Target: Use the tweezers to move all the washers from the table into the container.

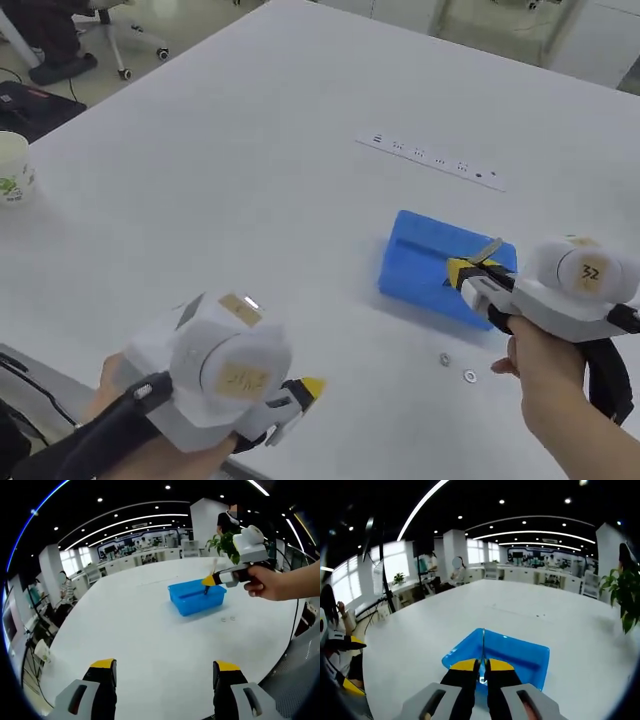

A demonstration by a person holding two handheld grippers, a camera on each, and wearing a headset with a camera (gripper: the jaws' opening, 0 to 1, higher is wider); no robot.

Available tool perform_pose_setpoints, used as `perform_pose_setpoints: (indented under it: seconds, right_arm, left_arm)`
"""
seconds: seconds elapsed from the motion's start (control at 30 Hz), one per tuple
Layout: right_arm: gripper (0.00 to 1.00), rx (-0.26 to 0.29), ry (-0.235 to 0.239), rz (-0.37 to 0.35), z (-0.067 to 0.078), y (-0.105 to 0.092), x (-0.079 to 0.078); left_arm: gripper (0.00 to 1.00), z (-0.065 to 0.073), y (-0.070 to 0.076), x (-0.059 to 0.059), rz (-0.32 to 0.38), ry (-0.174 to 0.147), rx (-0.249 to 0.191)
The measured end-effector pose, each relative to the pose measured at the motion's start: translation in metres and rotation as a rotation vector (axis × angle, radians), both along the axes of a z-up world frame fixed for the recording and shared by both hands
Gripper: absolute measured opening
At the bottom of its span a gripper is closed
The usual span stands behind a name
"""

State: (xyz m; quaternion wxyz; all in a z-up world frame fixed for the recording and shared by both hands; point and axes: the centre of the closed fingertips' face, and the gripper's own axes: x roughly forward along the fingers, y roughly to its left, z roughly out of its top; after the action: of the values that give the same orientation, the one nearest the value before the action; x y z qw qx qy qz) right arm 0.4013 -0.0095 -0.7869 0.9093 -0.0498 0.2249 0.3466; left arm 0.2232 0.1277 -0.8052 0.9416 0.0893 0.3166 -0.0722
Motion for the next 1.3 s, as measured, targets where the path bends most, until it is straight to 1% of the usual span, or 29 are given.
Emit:
perform_pose_setpoints:
  seconds: [0.2, 0.3, 0.4, 0.47, 0.6, 0.7, 1.0, 1.07, 1.17, 1.3]
  right_arm:
    - [0.03, -0.001, -0.010, -0.008, 0.001, -0.007, -0.002]
    - [0.03, 0.005, -0.008, -0.014, 0.001, -0.011, -0.008]
    - [0.03, 0.014, -0.006, -0.022, 0.003, -0.014, -0.013]
    - [0.03, 0.025, -0.007, -0.025, 0.006, -0.017, -0.012]
    - [0.04, 0.026, -0.019, -0.015, 0.011, -0.021, -0.019]
    - [0.04, 0.020, -0.018, -0.003, 0.011, -0.023, -0.025]
    - [0.04, -0.013, 0.013, 0.028, -0.002, -0.029, -0.043]
    - [0.04, -0.020, 0.028, 0.035, -0.008, -0.030, -0.047]
    - [0.04, -0.046, 0.041, 0.047, -0.015, -0.032, -0.053]
    - [0.04, -0.059, 0.066, 0.053, -0.024, -0.036, -0.059]
  left_arm:
    - [0.80, 0.000, 0.000, 0.000, -0.001, 0.000, 0.001]
    - [0.80, 0.000, 0.000, 0.000, -0.002, 0.000, 0.002]
    - [0.80, -0.001, 0.000, 0.000, -0.005, 0.002, 0.004]
    - [0.80, -0.001, -0.001, 0.000, -0.006, 0.003, 0.005]
    - [0.80, -0.001, 0.000, 0.000, -0.005, 0.002, 0.005]
    - [0.80, -0.001, -0.001, 0.000, -0.005, 0.003, 0.005]
    - [0.80, 0.001, -0.001, 0.000, -0.004, -0.001, 0.002]
    - [0.80, 0.001, -0.001, 0.000, -0.005, -0.001, 0.001]
    - [0.80, 0.000, -0.001, 0.000, -0.006, -0.001, 0.002]
    - [0.80, 0.000, 0.000, 0.000, -0.003, 0.000, -0.001]
